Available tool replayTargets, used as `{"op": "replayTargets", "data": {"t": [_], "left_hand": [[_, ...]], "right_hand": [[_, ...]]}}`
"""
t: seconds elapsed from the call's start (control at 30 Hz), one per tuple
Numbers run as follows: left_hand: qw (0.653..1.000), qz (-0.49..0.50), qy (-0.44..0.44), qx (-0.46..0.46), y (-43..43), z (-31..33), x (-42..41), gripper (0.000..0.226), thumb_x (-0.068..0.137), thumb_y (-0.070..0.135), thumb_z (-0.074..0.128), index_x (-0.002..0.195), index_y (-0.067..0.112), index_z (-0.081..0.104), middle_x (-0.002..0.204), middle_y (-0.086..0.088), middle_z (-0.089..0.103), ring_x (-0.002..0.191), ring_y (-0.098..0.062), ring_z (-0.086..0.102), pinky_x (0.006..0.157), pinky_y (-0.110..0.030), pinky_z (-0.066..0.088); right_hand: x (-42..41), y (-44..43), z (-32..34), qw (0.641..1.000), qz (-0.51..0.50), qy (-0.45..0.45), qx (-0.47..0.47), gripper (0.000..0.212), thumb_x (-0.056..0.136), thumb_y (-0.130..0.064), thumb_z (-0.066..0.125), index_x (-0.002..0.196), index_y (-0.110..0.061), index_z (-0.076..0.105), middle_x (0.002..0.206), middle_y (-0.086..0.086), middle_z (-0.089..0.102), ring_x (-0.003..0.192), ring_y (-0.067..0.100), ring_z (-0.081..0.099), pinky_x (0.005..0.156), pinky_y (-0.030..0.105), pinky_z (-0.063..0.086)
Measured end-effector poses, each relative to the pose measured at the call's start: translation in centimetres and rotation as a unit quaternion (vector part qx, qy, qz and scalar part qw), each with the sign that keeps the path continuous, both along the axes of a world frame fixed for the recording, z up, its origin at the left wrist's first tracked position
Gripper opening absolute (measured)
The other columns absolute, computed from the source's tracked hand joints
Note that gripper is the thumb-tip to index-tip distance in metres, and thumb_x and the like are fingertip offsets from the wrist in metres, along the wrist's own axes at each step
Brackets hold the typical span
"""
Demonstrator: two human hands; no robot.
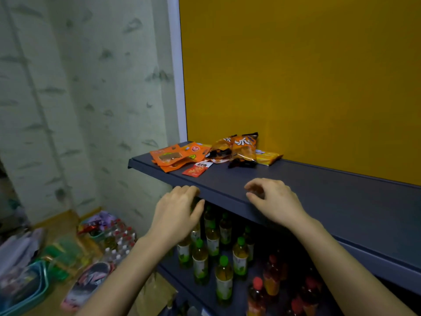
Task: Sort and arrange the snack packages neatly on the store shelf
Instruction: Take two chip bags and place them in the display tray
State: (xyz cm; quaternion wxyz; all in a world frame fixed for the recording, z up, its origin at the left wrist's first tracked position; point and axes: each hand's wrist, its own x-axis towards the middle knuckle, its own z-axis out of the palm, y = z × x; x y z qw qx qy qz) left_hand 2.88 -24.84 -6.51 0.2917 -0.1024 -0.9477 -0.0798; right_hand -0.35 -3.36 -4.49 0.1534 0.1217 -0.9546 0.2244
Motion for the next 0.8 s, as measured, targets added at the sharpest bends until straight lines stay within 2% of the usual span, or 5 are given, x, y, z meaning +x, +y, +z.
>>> {"op": "replayTargets", "data": {"t": [0.1,0.23,0.4,0.53,0.8], "left_hand": [[0.999,-0.02,0.006,0.044,-1.7,0.5,-3.2,0.033,0.094,0.039,0.042,0.118,0.02,0.056,0.116,0.004,0.061,0.112,-0.016,0.052,0.085,-0.031,0.043],[0.997,-0.035,-0.002,0.07,-3.3,1.3,-8.0,0.029,0.094,0.037,0.045,0.114,0.02,0.058,0.115,0.003,0.062,0.111,-0.017,0.053,0.086,-0.035,0.046],[0.994,-0.06,-0.025,0.093,-4.5,3.1,-15.4,0.03,0.092,0.037,0.049,0.112,0.019,0.061,0.116,0.0,0.065,0.109,-0.021,0.057,0.085,-0.038,0.048],[0.984,-0.075,-0.074,0.144,-4.7,4.4,-21.8,0.033,0.092,0.039,0.049,0.11,0.015,0.062,0.114,-0.004,0.066,0.105,-0.024,0.059,0.085,-0.04,0.049],[0.959,-0.105,-0.204,0.17,-4.1,6.0,-31.5,0.046,0.092,0.048,0.047,0.107,0.006,0.056,0.112,-0.013,0.061,0.102,-0.028,0.055,0.085,-0.036,0.044]], "right_hand": [[-3.1,-1.5,0.7,1.0,-0.024,-0.001,-0.012,0.022,0.088,-0.036,0.056,0.109,-0.033,0.062,0.104,-0.011,0.065,0.106,0.017,0.059,0.086,0.032,0.047],[-8.3,-2.3,1.4,0.997,-0.061,0.0,-0.045,0.023,0.088,-0.033,0.058,0.109,-0.026,0.063,0.093,-0.01,0.062,0.103,0.019,0.06,0.084,0.032,0.047],[-15.5,-2.5,2.4,0.989,-0.116,0.001,-0.088,0.038,0.089,-0.035,0.059,0.12,-0.014,0.057,0.114,0.004,0.064,0.103,0.023,0.058,0.077,0.029,0.043],[-20.3,-3.0,3.1,0.979,-0.188,-0.04,-0.075,0.06,0.088,-0.047,0.055,0.132,-0.007,0.046,0.132,0.012,0.054,0.118,0.029,0.052,0.09,0.035,0.044],[-25.4,-4.5,2.9,0.947,-0.252,-0.13,-0.154,0.082,0.074,-0.058,0.067,0.129,-0.003,0.044,0.132,0.015,0.052,0.114,0.029,0.053,0.085,0.034,0.045]]}}
